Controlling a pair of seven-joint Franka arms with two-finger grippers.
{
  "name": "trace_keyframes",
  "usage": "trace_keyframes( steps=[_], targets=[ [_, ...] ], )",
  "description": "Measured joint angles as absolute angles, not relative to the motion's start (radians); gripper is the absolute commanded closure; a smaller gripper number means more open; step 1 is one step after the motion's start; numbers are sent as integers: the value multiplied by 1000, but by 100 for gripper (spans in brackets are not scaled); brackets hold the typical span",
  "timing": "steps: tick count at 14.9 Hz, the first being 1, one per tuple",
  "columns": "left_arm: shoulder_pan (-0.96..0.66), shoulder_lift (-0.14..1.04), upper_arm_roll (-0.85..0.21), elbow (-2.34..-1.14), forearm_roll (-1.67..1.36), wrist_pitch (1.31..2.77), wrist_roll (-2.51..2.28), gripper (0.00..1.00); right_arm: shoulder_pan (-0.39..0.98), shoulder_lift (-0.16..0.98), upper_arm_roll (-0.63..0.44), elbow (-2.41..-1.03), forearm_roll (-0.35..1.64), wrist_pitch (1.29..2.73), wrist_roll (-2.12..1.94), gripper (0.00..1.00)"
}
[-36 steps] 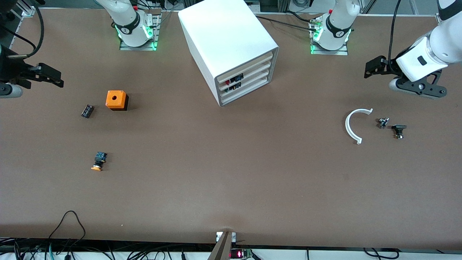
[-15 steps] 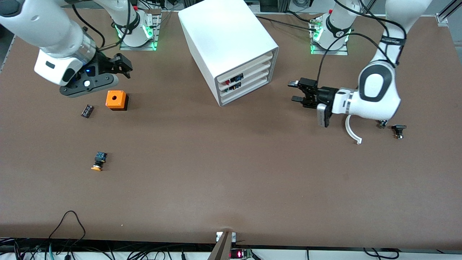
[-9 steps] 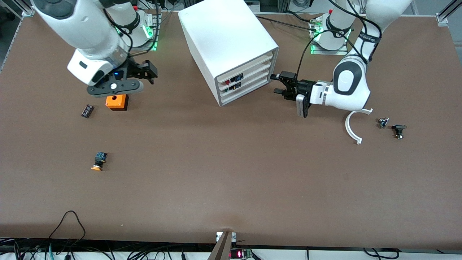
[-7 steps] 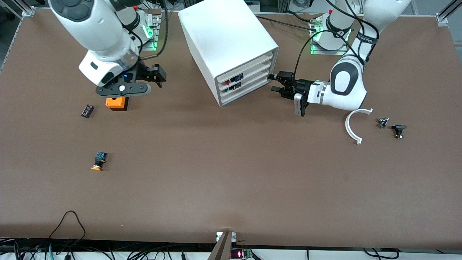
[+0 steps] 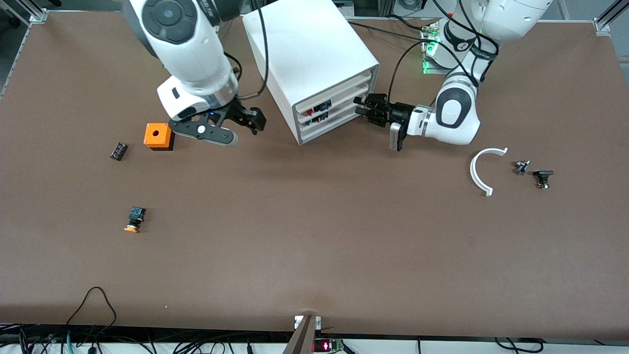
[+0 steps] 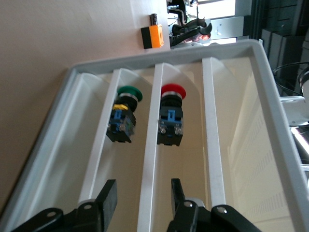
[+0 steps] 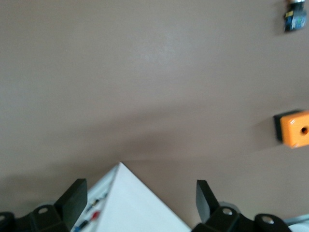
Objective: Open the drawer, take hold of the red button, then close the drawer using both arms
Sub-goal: 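Grasp the drawer handle with the left gripper while the right gripper approaches, then pull the drawer open with the left gripper while the right gripper reaches in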
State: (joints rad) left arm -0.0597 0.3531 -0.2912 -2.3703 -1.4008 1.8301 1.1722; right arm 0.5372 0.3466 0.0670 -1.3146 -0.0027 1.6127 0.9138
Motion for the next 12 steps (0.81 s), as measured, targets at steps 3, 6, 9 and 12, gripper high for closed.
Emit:
trace_keyframes(
  steps=[3,6,9,12],
  targets=[
    [-59,361,-300,-2390,-1419,1830,1194,52,570,424,67,-1239,-3,1624,1104,0],
    [-59,362,-320,-2403,-1444,1830,1199,81,592,491,67,-1173,-3,1630,1239,0],
    [-59,362,-336,-2411,-1450,1830,1208,100,612,543,67,-1136,-3,1656,1353,0],
    [-58,365,-337,-2413,-1451,1833,1223,100,631,572,67,-1124,-3,1688,1432,0]
  ],
)
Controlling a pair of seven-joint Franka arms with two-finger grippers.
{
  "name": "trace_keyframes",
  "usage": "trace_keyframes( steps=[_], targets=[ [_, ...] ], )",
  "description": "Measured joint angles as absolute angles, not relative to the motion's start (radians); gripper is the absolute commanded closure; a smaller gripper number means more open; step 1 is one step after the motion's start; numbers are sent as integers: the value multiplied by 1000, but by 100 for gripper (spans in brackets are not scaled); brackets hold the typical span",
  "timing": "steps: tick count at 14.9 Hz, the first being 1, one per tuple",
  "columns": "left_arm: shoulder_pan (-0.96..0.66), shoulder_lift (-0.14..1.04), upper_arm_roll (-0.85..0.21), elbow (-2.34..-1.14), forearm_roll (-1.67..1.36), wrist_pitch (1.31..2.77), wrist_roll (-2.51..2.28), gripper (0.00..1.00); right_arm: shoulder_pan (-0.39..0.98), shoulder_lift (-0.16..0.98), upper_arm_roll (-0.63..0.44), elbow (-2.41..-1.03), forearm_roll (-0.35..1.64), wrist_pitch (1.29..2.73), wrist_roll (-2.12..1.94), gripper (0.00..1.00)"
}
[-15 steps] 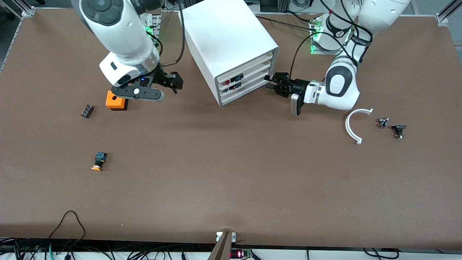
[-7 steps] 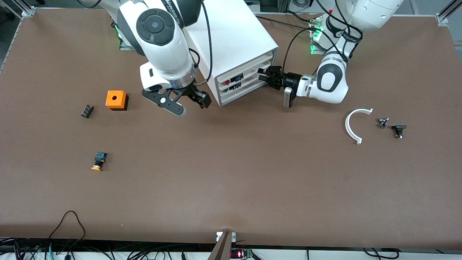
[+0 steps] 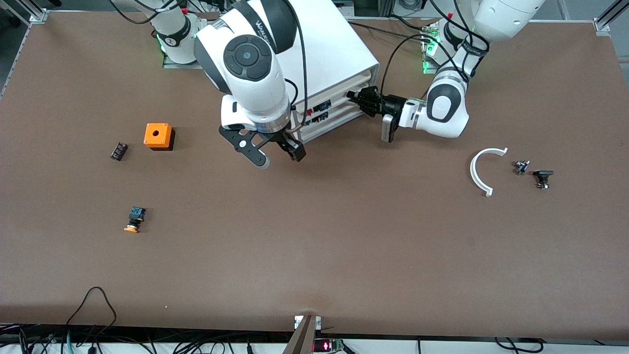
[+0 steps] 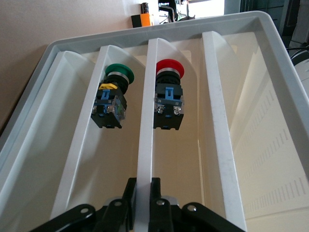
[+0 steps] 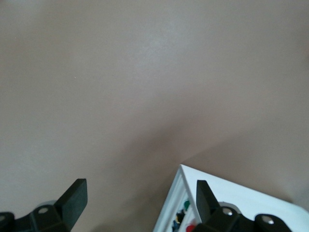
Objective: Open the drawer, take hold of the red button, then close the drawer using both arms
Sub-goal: 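Pull the drawer open with the left gripper while the right gripper reaches in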
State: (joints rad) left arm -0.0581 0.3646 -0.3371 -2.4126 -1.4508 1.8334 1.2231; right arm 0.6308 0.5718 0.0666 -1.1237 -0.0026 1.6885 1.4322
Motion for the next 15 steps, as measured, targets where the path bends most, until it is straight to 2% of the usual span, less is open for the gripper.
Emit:
trace_keyframes(
  steps=[8,15],
  targets=[
    [6,373,-331,-2373,-1415,1846,1227,100,670,639,67,-1088,6,1771,1591,0],
    [181,511,-326,-2085,-1105,1831,1149,100,662,652,55,-1060,7,1784,1601,0]
  ],
)
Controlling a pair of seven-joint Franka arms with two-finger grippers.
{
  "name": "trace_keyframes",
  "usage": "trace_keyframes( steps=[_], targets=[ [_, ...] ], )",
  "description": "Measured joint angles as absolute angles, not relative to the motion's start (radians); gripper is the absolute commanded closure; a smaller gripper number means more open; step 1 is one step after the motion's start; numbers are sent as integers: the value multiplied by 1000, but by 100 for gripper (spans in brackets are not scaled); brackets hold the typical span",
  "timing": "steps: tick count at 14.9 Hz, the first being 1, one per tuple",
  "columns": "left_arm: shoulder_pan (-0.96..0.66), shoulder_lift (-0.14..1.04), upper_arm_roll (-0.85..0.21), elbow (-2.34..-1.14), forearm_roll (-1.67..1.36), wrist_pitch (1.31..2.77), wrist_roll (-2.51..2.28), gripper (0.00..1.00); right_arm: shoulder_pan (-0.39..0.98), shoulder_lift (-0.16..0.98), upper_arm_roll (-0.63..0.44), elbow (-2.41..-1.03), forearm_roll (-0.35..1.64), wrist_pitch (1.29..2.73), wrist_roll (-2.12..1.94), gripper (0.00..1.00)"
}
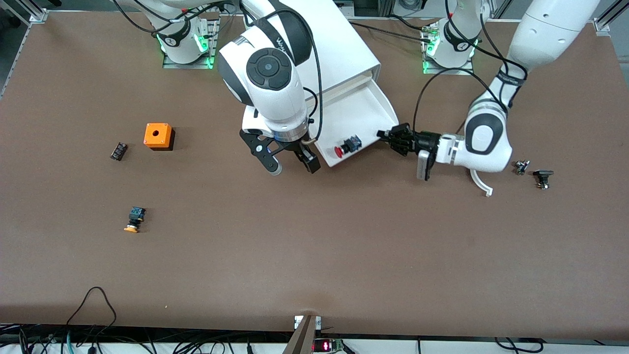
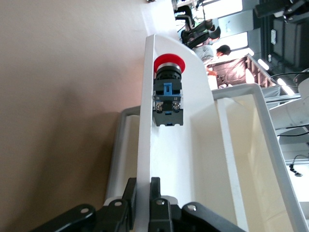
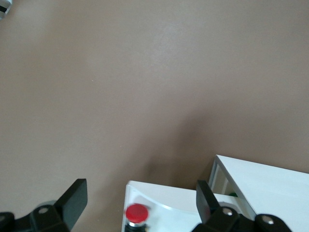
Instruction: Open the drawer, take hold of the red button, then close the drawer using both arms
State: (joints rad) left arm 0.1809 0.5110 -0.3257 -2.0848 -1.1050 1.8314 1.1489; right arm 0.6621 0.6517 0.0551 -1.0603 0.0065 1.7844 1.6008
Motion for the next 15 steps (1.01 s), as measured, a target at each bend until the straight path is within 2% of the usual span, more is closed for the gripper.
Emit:
trace_keyframes(
  steps=[3,4,5,11,15],
  targets=[
    [192,548,-326,-2018,-1065,1819,1125,100,662,652,55,-1053,7,1792,1601,0],
    [192,555,-326,-2012,-1061,1819,1122,70,662,652,55,-1053,7,1795,1601,0],
    [192,559,-326,-2009,-1061,1818,1122,1,663,652,55,-1053,7,1798,1601,0],
    [212,562,-324,-1996,-1057,1791,1096,0,672,652,85,-1051,52,1849,1601,0],
    [221,553,-323,-1902,-899,1689,903,0,676,659,103,-1050,91,1919,1637,0]
  ],
)
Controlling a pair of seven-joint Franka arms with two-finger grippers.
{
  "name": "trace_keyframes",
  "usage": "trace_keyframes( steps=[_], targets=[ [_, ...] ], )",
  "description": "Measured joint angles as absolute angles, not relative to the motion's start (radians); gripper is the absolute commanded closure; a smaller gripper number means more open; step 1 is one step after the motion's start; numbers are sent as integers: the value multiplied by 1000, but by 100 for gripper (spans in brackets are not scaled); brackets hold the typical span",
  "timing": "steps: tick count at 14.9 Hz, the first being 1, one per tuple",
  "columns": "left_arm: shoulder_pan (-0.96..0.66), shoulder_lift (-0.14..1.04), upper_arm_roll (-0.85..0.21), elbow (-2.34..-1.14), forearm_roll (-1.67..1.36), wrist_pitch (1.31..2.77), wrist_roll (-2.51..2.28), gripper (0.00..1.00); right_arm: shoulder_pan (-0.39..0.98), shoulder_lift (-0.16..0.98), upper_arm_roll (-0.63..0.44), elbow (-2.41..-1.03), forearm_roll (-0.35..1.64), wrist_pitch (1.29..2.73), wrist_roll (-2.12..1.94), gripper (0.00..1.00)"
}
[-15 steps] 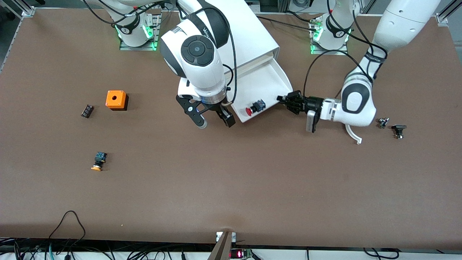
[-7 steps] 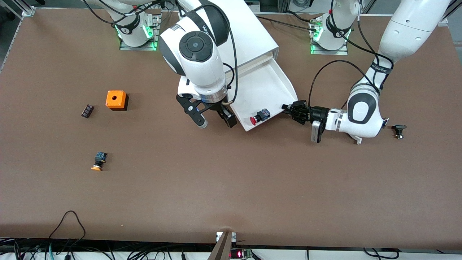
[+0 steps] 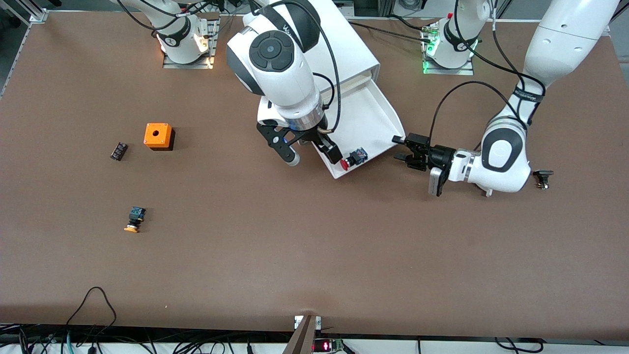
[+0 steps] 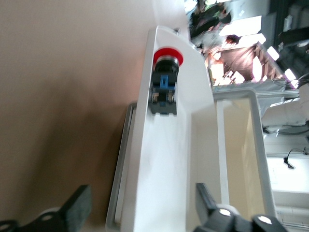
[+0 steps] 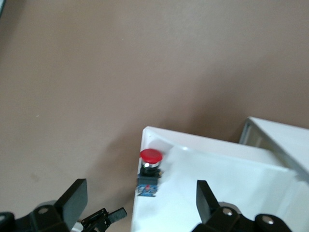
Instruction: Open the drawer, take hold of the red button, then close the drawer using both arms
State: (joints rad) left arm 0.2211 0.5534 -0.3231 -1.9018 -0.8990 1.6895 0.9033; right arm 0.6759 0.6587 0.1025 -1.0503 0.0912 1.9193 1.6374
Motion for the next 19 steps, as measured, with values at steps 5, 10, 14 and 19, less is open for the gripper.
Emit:
trace_keyframes(
  steps=[5,10,14,19],
  targets=[
    [229,513,-329,-1705,-597,1532,534,0,689,729,119,-1050,115,2023,1666,0],
    [217,475,-343,-1609,-395,1506,287,0,731,802,121,-1050,136,2100,1714,0],
    [192,461,-344,-1547,-186,1507,176,0,763,843,122,-1050,136,2126,1728,0],
    [109,449,-344,-1430,103,1507,130,0,774,874,122,-1055,137,2126,1730,2]
  ],
)
